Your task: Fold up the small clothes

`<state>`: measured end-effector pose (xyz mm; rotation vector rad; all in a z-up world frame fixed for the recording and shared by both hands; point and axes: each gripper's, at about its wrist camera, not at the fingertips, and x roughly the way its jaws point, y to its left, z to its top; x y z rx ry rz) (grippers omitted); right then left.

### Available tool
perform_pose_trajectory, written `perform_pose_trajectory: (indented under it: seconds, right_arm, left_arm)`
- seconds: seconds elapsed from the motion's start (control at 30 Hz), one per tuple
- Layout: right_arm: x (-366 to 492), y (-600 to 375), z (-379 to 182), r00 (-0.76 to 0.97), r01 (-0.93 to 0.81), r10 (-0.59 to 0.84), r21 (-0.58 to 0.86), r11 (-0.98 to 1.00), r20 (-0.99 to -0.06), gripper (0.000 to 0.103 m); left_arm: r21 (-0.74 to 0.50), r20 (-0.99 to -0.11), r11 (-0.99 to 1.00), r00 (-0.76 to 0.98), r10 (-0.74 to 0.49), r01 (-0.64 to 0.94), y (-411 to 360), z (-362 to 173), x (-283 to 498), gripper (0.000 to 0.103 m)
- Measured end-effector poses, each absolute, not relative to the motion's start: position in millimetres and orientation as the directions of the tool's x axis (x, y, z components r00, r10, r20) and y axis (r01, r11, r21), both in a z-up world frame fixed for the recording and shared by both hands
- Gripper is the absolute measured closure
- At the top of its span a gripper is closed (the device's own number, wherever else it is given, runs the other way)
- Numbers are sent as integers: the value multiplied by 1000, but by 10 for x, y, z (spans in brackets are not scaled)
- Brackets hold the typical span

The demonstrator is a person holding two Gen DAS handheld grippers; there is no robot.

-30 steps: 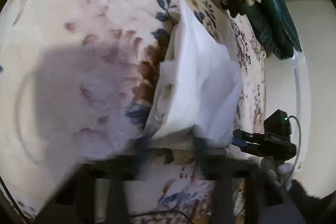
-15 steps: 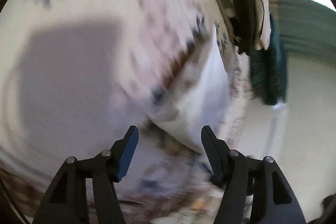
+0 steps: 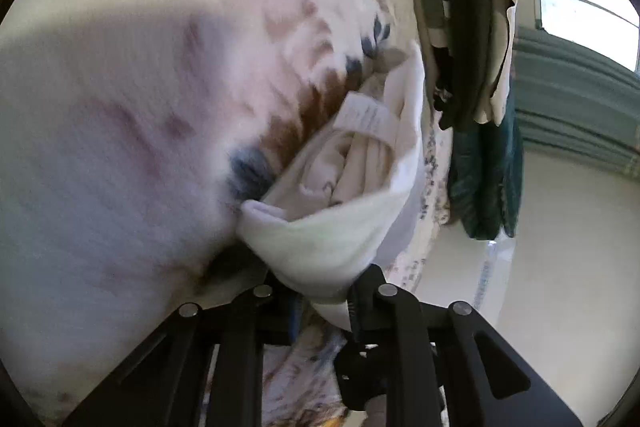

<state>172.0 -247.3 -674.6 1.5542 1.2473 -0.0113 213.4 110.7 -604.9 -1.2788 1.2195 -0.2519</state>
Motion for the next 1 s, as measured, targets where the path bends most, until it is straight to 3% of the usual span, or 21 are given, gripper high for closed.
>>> perform_pose_trajectory:
  seconds: [0.23,0.3,0.37,0.4,0.43,0.57,0.77,0.8,0.87,0.9,0.93,0.97,1.0]
  right_arm:
    - [1771,-2558,-6711,426,702,668,689,181,-610,94]
    - [1748,-2610,-6714,386,703,689,680,210,-613,89]
    - [1751,-2667,-6639,300,704,697,644,299,-652,64]
    - [1753,-2717,-6579,266,698,690,628,344,-674,45]
    - [1773,-2769,-6508,240,688,670,610,393,-702,40]
    - [1965,-3037,-6152,233,613,569,574,543,-788,40]
    - [2890,-3130,-6077,298,498,550,619,608,-780,40]
    - [3054,-3104,-6098,303,491,555,626,606,-775,40]
    - [3318,-3024,-6178,304,476,605,668,573,-736,40]
    - [3427,-2970,-6212,291,478,617,670,568,-731,49]
    - [3505,-2919,-6219,294,466,623,678,569,-725,67]
    - [3597,-2857,-6212,281,459,603,656,599,-747,100]
    - [3648,-2817,-6169,291,452,584,646,614,-758,100]
  left_arm:
    - [-789,-601,355,506,-619,-502,1874,-5978,2027,90]
    - [-779,-617,392,486,-619,-490,1971,-5911,2101,84]
    - [-760,-646,473,435,-627,-446,1935,-5795,2223,76]
    - [-750,-660,524,406,-632,-403,1869,-5716,2333,56]
    - [-743,-670,560,389,-633,-367,1805,-5656,2441,44]
    - [-735,-675,635,354,-648,-239,1537,-5562,2852,44]
    - [-696,-714,711,202,-670,-99,969,-5777,3721,44]
    - [-704,-709,703,174,-684,-102,922,-5838,3794,46]
    - [-705,-707,704,158,-690,-84,851,-5871,3884,74]
    - [-701,-710,711,158,-687,-56,805,-5846,3919,98]
    - [-693,-715,719,162,-680,-44,784,-5796,3923,98]
    - [-698,-708,715,184,-682,-34,789,-5740,3919,98]
    - [-703,-700,710,208,-683,-32,825,-5690,3894,99]
